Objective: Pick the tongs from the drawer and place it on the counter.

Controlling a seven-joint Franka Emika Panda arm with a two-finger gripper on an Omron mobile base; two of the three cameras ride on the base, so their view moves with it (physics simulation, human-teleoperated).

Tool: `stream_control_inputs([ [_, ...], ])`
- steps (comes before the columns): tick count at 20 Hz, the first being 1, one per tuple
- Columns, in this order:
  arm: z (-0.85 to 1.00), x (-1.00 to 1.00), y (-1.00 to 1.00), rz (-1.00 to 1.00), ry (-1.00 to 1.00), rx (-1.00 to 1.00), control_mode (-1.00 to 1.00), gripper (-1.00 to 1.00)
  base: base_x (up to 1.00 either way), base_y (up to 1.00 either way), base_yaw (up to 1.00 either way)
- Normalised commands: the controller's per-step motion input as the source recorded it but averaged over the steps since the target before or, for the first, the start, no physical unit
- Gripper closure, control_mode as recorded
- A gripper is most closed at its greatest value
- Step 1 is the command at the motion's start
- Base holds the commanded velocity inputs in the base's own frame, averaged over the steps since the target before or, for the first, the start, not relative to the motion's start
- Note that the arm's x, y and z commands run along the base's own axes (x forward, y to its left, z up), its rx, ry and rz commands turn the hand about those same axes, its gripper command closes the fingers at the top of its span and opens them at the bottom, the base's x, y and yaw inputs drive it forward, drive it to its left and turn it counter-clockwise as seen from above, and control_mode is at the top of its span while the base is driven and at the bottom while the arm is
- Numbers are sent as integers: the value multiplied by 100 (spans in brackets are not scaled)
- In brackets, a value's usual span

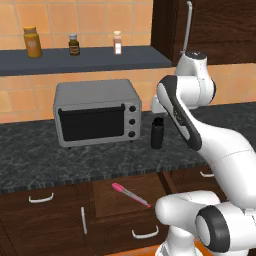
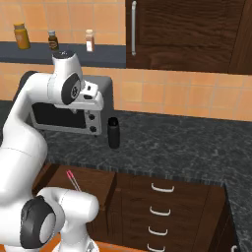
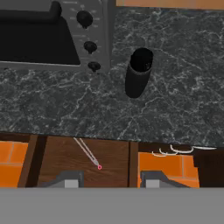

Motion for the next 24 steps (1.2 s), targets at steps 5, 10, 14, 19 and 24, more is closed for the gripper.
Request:
stream_control_inputs([
  [5,-9,-80,-1,0,0,0,-100,-100,0,0,0],
  [10,-76,-100,0,-1,-5,-2,-100,-100,0,0,0],
  [14,-96,-42,-2,0,-35,0,-100,-100,0,0,0],
  [19,-20,-7,0,0,-7,0,100,-100,-57,37,-13],
  [24,0,0,0,0,0,0,100,-100,-89,96,-49],
])
